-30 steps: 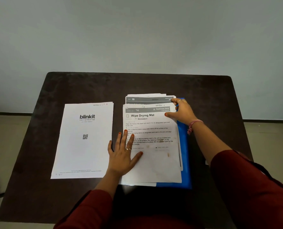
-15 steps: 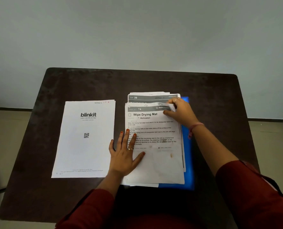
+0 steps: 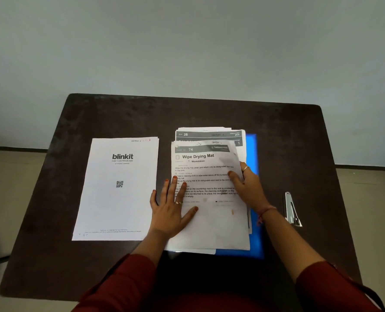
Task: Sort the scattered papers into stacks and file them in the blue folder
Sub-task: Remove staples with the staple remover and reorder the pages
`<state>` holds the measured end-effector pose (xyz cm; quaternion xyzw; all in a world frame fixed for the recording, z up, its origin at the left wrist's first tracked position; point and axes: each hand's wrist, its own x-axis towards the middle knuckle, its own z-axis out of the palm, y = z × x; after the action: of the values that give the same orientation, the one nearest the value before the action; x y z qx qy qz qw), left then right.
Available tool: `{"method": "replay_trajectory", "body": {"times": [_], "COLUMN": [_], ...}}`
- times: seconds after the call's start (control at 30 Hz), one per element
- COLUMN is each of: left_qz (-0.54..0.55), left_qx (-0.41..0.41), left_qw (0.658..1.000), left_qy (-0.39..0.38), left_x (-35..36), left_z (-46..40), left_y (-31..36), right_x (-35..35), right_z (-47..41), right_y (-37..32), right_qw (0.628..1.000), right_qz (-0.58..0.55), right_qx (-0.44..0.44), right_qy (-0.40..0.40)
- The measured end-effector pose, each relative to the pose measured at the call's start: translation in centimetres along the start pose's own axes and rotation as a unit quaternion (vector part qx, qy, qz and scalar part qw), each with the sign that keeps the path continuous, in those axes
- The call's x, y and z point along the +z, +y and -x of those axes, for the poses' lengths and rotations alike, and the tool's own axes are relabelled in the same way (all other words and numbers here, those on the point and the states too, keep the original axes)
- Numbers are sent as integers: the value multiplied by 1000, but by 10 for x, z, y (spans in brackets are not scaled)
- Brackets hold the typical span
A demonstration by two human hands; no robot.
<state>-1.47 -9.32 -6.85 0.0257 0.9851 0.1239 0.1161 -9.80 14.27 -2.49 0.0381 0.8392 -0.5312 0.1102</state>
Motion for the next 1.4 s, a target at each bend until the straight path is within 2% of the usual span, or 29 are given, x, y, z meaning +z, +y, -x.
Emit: {"method": "replay_trajectory", "body": {"times": [0.2,0.3,0.47,0.6,0.67,0.77,0.93,1.03,1.13,1.4], "left_qz": [28,79,193,325,422,509,560,582,590,554], "left_qx": [2,14,-26,-78,-78,-99,-163,-201,-217,-188], "left_qw": [1000,996,977,939,900,851,811,788,778,811], "left_qy": [-5,29,82,87,82,79,30,0,-16,-15], "left_x": [-3,-4,-29,-60,-76,-86,-83,-78,-76,-74], "left_z": [1,4,9,13,18,25,30,28,31,35], "left_y": [1,0,6,18,24,27,26,26,28,39], "right_x": [2,-5,-20,-29,-30,-30,-23,-16,-4,24], "right_z": [4,3,15,28,37,50,71,79,83,89], "right_y": [-4,-6,-23,-25,-25,-25,-23,-19,-15,-2], "right_qw": [995,986,943,919,909,901,895,903,917,952], "right_qz": [-79,-140,-301,-358,-377,-387,-393,-374,-348,-247], "right_qx": [59,90,140,162,173,186,203,205,194,172], "right_qy": [19,12,-26,-42,-44,-54,-65,-56,-27,61]}}
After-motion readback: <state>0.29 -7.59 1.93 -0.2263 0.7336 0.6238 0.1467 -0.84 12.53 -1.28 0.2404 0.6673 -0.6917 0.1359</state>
